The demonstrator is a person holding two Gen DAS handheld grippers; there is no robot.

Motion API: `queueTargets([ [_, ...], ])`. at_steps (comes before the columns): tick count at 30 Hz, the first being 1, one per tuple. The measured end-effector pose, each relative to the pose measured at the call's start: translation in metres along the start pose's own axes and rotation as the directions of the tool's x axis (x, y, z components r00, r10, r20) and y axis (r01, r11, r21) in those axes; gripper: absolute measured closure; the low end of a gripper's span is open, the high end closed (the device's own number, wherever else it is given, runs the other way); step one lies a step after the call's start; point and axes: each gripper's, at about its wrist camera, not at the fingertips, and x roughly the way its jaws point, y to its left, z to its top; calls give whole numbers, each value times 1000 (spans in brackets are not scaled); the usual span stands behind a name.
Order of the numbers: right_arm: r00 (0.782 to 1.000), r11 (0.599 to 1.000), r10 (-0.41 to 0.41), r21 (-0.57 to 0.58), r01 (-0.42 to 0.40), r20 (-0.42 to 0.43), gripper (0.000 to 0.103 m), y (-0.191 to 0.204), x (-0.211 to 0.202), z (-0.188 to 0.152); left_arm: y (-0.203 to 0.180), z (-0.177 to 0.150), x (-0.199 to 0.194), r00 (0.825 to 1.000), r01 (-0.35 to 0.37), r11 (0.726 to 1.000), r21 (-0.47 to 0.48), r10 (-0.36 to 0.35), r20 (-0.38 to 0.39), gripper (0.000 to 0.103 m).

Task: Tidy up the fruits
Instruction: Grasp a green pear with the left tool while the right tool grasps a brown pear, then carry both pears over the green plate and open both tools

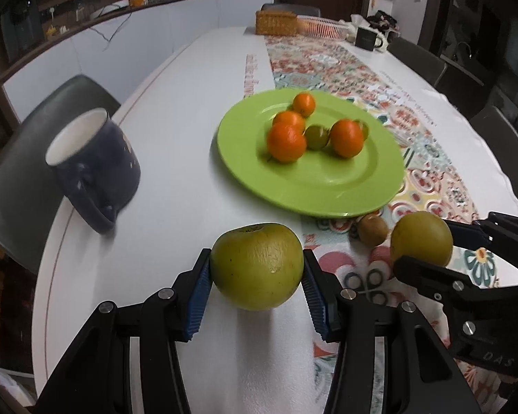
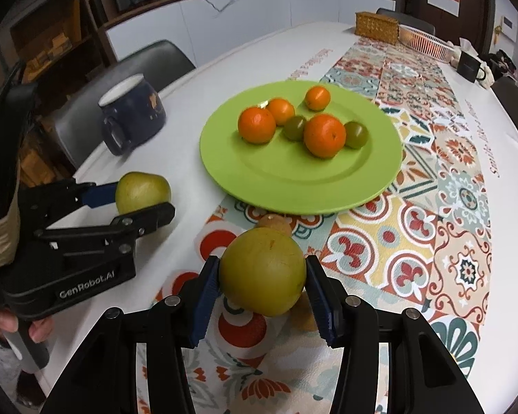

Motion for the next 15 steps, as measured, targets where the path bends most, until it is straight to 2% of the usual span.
queueTargets([
  [6, 998, 1000, -3, 11, 3, 59, 53, -10, -16, 12, -11, 13, -18, 999, 16, 1000, 23, -17, 49, 54],
  [15, 994, 999, -34, 38, 30, 102, 53, -40, -24, 39, -26, 39, -19, 996, 33, 999, 38, -36, 77, 54],
])
